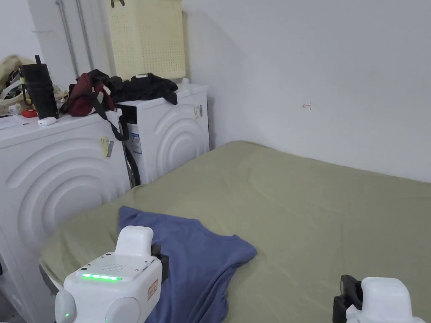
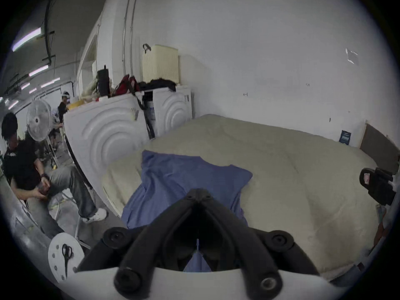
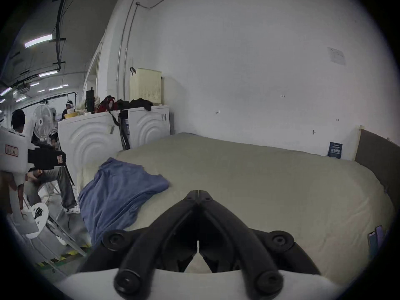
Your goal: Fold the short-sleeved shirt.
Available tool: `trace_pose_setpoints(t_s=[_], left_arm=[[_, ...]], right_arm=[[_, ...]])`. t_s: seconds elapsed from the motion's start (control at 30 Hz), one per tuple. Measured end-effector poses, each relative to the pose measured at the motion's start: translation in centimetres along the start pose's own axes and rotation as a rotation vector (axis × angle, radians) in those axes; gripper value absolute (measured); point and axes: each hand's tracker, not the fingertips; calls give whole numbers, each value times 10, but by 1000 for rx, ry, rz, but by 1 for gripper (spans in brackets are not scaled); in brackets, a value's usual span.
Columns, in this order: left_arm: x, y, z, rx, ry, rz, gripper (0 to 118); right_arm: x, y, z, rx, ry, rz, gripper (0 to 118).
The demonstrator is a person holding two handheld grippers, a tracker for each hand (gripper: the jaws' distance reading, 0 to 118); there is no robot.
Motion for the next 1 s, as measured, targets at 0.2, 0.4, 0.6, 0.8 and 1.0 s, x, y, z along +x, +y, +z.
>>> trace_pose_setpoints(t_s=[0.2, 0.4, 0.6, 0.8, 1.0], left_arm=[[-9, -5, -28, -39, 11, 32, 0], [-16, -8, -93, -145, -6, 41, 0], [-18, -19, -191, -316, -42, 78, 3], [-14, -32, -272, -509, -49, 42, 118], [-4, -58, -299, -546, -4, -4, 118]], right_arm=[[-1, -5, -7, -27, 9, 14, 2], [-7, -13, -22, -72, 28, 13, 2], [-9, -27, -48, -141, 35, 25, 2], [-6, -44, -78, -211, 37, 16, 2], [-3, -60, -93, -276, 45, 10, 2]])
